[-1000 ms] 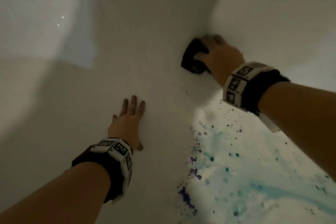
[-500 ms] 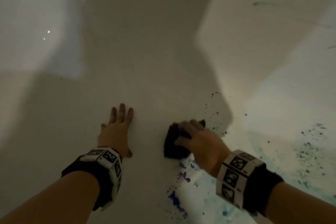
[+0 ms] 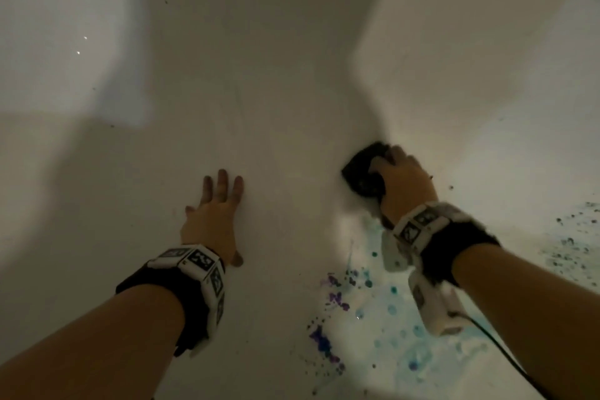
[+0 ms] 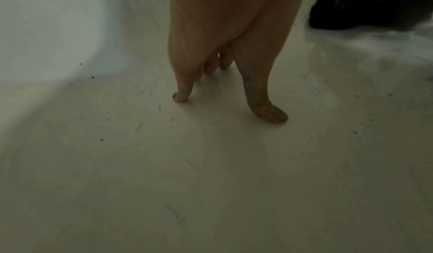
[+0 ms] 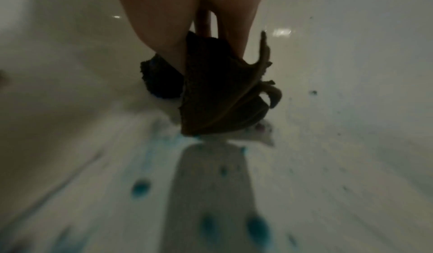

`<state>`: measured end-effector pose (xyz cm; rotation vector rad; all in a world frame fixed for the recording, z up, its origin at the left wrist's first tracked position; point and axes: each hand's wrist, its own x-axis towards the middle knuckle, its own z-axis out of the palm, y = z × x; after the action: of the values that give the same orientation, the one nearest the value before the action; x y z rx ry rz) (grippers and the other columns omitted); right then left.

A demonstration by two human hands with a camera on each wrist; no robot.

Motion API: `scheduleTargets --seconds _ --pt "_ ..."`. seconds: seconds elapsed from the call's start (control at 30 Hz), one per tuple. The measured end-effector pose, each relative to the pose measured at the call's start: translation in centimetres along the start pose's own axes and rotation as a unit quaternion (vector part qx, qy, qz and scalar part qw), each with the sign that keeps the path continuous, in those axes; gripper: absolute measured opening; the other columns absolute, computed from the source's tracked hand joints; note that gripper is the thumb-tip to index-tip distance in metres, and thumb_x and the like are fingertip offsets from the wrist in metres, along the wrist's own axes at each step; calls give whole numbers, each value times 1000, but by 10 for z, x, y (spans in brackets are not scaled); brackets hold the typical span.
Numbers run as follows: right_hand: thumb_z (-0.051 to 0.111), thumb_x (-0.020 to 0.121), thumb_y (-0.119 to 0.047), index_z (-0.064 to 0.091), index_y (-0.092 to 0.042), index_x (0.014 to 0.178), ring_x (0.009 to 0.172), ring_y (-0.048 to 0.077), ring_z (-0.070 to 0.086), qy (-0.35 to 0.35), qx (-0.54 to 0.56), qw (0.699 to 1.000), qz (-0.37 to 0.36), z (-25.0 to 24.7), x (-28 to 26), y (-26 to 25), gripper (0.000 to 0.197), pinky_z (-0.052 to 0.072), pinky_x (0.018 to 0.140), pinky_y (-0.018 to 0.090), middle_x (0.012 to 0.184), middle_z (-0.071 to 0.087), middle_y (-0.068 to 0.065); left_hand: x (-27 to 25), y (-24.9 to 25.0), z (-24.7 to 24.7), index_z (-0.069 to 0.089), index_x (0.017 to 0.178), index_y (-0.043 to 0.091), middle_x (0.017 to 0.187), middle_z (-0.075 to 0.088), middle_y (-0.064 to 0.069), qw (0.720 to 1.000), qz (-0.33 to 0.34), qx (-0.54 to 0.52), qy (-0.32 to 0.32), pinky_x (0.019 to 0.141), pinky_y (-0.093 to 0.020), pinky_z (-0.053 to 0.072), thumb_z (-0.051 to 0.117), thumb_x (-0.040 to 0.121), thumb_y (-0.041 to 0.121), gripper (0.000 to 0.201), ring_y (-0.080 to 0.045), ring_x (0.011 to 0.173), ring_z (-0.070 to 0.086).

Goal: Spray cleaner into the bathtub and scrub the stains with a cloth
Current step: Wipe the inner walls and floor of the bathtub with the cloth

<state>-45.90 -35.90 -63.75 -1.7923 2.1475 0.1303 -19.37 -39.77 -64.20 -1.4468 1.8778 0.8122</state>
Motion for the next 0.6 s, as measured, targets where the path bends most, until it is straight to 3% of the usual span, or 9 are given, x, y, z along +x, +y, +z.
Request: scheduleTargets --seconds 0.17,0.27,0.3,0.33,0.37,0.43,0.5,0.57,0.6 --pt "57 85 -8 56 -19 123 120 31 45 -165 -30 979 -119 30 -78 -18 40 42 95 38 137 40 8 -6 2 -6 -23 145 21 150 -33 -3 1000 -5 25 -8 114 -51 14 82 67 27 130 -27 142 -20" --pt "64 61 -25 75 -31 81 74 31 69 -266 -22 961 -65 40 -110 -26 23 58 59 29 98 70 5 -14 15 3 -27 143 20 147 -38 -2 995 42 92 1 115 -48 14 77 72 33 126 -27 142 -19" --pt "47 73 -34 75 -34 80 73 29 70 -257 -19 962 -88 42 -109 -27 28 57 56 27 97 70 3 -15 24 7 -28 142 19 145 -40 0 992 62 107 -5 115 -48 14 75 74 35 125 -25 142 -19" --pt "37 79 -33 73 -30 97 91 30 67 -279 -35 952 -116 43 -104 -22 40 57 71 29 113 65 5 -16 34 10 -29 142 18 143 -41 1 991 71 115 -15 114 -48 15 74 75 35 124 -24 142 -20" --pt "21 88 -36 60 -25 121 115 31 55 -232 -49 958 -159 40 -100 -15 52 49 92 34 133 50 7 -17 41 11 -28 142 17 142 -42 2 991 70 115 -24 114 -49 17 74 76 33 123 -24 142 -21" --pt "35 95 -28 38 -21 139 131 26 35 -117 -110 959 -235 21 -84 -14 44 33 104 34 145 29 10 -15 51 9 -26 143 15 146 -39 -1 992 59 107 -27 113 -50 19 72 79 26 118 -27 142 -21" --pt "57 88 -16 53 -14 126 120 27 44 -112 13 980 -162 -1 -89 -25 38 43 91 32 135 37 12 -15 51 3 -25 144 14 148 -37 -3 991 60 114 -37 112 -50 20 72 79 27 118 -28 142 -21" --pt "76 67 -22 69 -23 95 96 21 55 1 70 984 -163 -49 -88 -21 29 51 63 21 113 51 4 -16 51 0 -26 144 14 148 -37 -2 991 57 114 -48 112 -50 20 74 77 28 121 -28 142 -21" --pt "71 67 -30 68 -30 88 88 15 55 73 78 980 -166 -73 -87 -22 21 50 57 17 104 54 -2 -16 51 0 -25 144 14 148 -36 -2 991 57 114 -45 112 -50 20 74 77 27 120 -28 142 -21"
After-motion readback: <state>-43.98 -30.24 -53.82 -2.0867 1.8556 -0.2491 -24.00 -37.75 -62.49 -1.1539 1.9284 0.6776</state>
